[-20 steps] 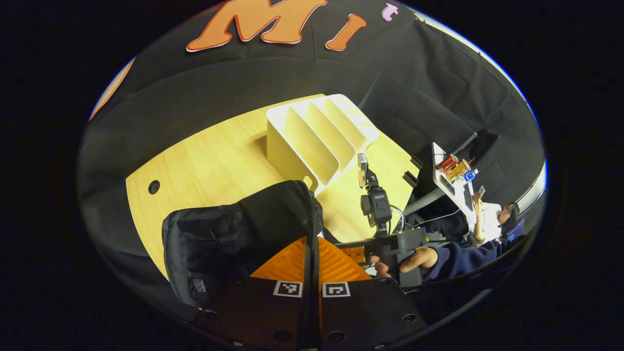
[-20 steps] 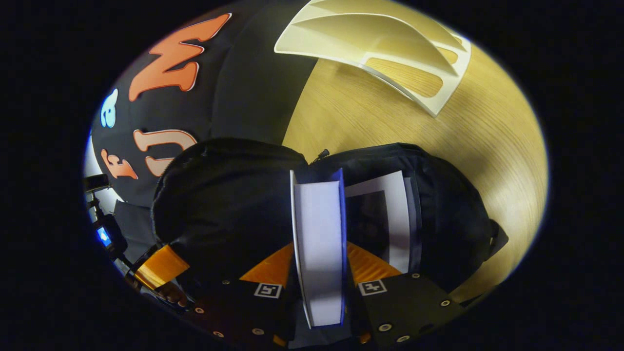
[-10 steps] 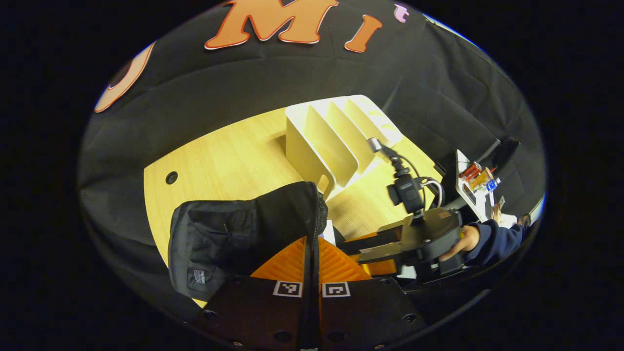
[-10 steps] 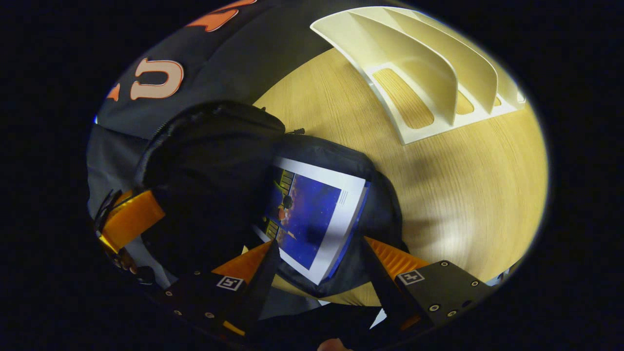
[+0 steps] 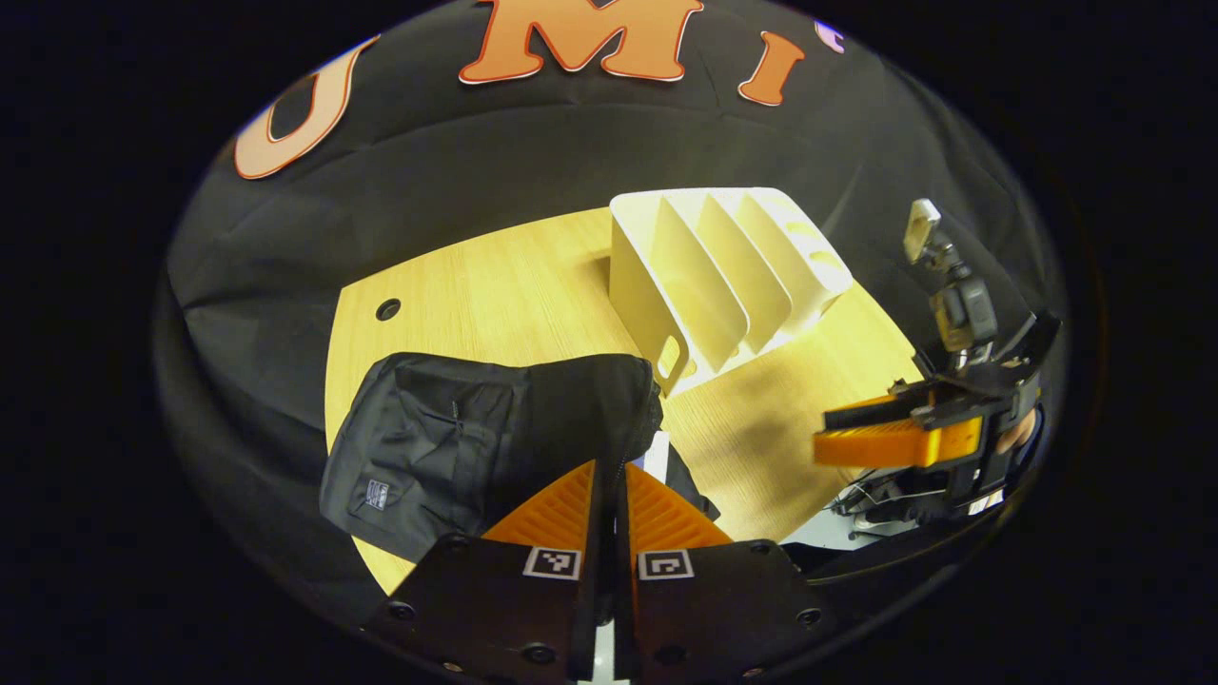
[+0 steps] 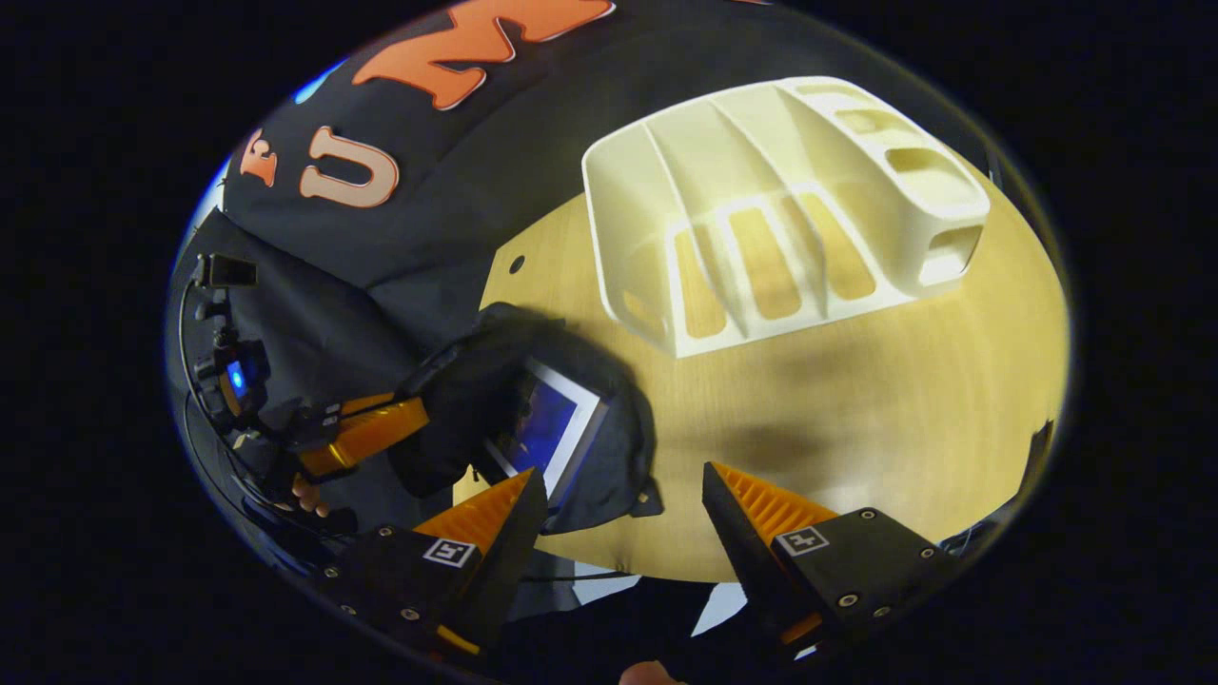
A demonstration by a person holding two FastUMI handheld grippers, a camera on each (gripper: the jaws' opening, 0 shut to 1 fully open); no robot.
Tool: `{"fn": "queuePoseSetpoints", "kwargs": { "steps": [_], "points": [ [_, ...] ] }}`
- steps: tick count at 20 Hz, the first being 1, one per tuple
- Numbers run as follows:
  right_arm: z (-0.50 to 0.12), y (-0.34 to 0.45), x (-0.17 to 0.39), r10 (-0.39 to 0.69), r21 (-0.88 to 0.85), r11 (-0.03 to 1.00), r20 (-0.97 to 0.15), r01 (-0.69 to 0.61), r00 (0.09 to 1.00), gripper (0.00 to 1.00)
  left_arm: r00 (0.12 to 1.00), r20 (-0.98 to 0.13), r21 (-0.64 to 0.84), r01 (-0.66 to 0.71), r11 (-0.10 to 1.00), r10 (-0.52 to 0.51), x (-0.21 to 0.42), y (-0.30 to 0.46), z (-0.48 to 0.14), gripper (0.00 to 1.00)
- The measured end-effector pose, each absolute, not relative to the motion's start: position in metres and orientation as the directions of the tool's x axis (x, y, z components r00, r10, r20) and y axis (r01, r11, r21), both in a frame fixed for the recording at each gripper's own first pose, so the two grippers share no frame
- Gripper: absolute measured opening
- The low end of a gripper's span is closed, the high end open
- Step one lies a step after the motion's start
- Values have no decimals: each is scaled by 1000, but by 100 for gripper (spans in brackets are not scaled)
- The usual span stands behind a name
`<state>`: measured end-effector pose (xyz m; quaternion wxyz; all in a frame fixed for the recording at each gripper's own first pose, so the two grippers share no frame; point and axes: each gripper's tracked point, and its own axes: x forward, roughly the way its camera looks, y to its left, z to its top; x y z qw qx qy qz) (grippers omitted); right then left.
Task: Open the schoolbag, grab two books from the bookshelf and put them into the schoolbag.
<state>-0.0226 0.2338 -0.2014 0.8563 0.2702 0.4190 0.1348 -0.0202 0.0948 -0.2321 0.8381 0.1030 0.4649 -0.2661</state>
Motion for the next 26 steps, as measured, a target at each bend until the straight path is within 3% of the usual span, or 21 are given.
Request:
{"fn": "queuePoseSetpoints", "kwargs": {
  "steps": [1, 2, 3, 8, 11, 14, 16, 19, 26],
  "points": [
    [-193, 218, -23, 441, 563, 827, -640, -7, 630, 98, 430, -834, -71, 537, 841, -345, -26, 88, -234, 9],
    [-187, 202, -24, 430, 551, 834, -632, -16, 645, 98, 425, -837, -76, 532, 843, -344, -33, 80, -235, 19],
    [-182, 187, -25, 409, 534, 845, -632, -12, 658, 98, 424, -836, -84, 527, 846, -347, -38, 73, -236, 20],
    [-155, 137, -25, 376, 513, 858, -596, -24, 709, 98, 440, -826, -105, 492, 864, -351, -61, 40, -229, 45],
    [-136, 117, -19, 339, 474, 880, -565, -41, 753, 98, 491, -794, -105, 470, 877, -358, -63, 20, -212, 47],
    [-107, 99, -22, 302, 412, 908, -517, -75, 801, 98, 552, -747, -91, 467, 880, -370, -69, -8, -186, 61],
    [-84, 85, -19, 255, 343, 935, -476, -90, 842, 98, 617, -690, -73, 461, 884, -379, -67, -31, -165, 77],
    [-46, 67, -15, 176, 223, 970, -383, -94, 907, 98, 729, -565, -46, 440, 897, -386, -62, -63, -121, 90],
    [40, 62, -11, 75, 53, 996, -108, -70, 991, 98, 925, -206, -21, 323, 946, -320, -51, -81, 0, 93]
  ]
}}
